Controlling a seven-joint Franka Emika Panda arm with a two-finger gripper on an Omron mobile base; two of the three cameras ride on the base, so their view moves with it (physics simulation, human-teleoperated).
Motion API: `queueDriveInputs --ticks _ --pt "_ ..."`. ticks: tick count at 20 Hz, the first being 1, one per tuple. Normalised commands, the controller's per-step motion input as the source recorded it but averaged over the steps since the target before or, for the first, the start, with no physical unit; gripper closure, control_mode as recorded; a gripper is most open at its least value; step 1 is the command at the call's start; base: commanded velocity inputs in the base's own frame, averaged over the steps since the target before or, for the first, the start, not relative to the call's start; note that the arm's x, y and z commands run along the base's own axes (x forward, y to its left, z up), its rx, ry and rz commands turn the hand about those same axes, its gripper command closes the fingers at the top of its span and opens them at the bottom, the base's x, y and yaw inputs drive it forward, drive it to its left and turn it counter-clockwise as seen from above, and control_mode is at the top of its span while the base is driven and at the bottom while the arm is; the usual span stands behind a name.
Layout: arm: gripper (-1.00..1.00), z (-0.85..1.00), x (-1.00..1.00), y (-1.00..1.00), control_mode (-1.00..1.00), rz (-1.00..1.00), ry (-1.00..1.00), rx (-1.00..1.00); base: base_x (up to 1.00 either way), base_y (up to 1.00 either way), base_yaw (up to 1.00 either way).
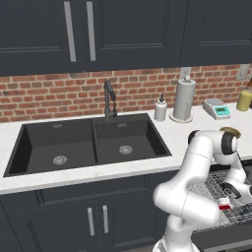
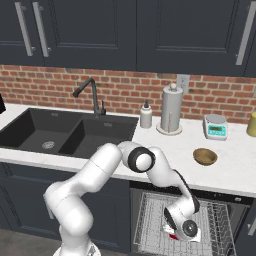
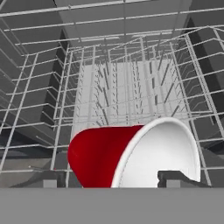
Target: Pick up the cup and bowl from the counter, place them in the dishwasher, and close the dishwasher door.
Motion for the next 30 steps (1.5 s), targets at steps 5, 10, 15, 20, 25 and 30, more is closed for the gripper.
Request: queueDriveInputs --ticks 5,10,15,20,25,30 --pt "-1.00 0.00 0.00 0.00 -1.00 0.00 0.00 0.00 0.00 0.00 0.00" --pt "-1.00 0.19 -0.09 0.00 -1.00 0.00 -0.01 0.00 0.00 0.00 0.00" --pt "-1.00 0.61 -0.20 0.00 -1.00 0.00 -0.09 0.04 0.00 0.00 0.00" --pt "-1.00 0.59 -0.06 0.00 -1.00 0.00 -0.08 0.03 0.00 0.00 0.00" --pt "-1.00 0.72 -0.12 0.00 -1.00 0.00 -0.10 0.03 0.00 0.00 0.00" --pt "-1.00 0.86 -0.22 0.00 -1.00 0.00 -0.08 0.04 0.00 0.00 0.00"
